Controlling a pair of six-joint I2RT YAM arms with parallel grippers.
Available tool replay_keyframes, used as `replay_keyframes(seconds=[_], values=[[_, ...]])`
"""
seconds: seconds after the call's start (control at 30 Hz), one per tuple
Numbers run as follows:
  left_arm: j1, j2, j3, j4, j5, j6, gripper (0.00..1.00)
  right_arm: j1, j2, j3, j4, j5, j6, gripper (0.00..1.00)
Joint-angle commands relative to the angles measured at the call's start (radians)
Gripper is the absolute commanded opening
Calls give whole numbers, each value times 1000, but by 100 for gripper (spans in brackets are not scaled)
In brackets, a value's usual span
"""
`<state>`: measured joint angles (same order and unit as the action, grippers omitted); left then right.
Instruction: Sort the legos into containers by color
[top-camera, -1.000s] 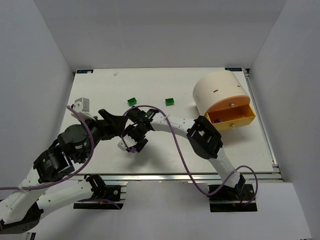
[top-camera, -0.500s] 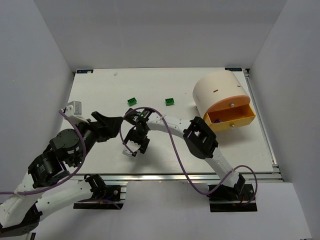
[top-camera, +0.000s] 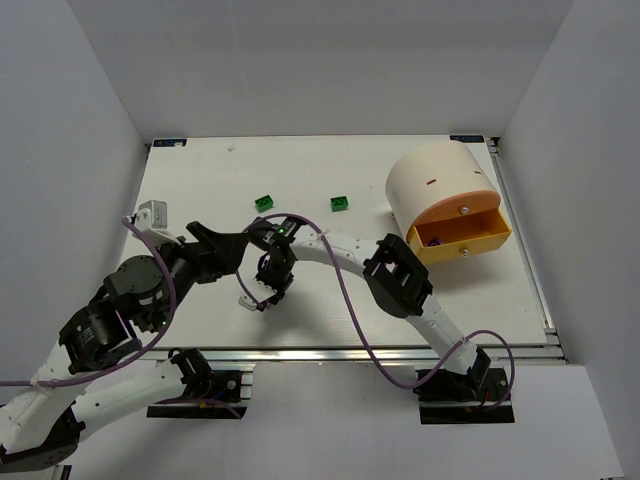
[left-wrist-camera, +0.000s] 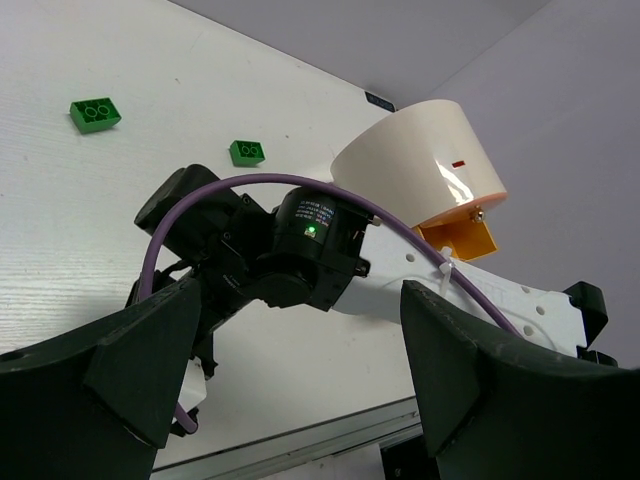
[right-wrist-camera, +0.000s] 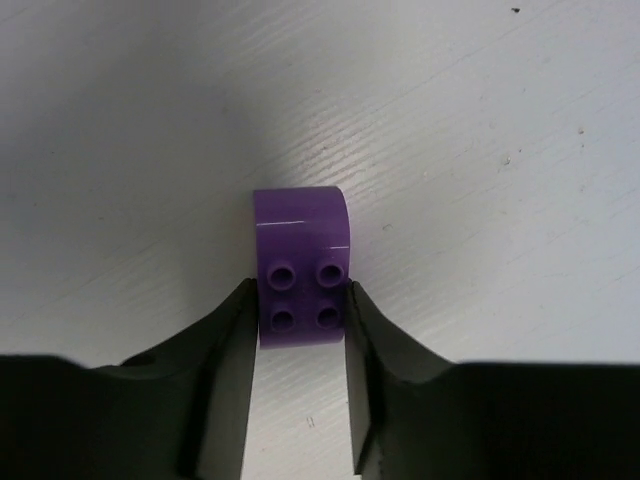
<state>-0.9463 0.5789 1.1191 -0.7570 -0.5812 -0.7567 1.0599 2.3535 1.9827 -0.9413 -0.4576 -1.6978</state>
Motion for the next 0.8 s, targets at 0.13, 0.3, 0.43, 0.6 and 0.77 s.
replay_keyframes(seconds=[0.13, 0.3, 0.43, 0.6, 0.77], values=[[-5, 10, -8, 31, 21, 7, 91, 6, -19, -48, 1, -27, 192, 15], [-5, -7, -10, 65, 18, 34, 91, -24, -150, -114, 79, 22, 390, 3], [-5, -22, -16, 129, 0, 72, 91, -86, -319, -182, 139, 54, 522, 0], [-5, -10, -19, 192, -12, 137, 92, -181, -542, -202, 144, 33, 712, 0], [-5, 21, -38, 268, 3, 177, 94, -256, -741, -249, 98, 133, 777, 0]])
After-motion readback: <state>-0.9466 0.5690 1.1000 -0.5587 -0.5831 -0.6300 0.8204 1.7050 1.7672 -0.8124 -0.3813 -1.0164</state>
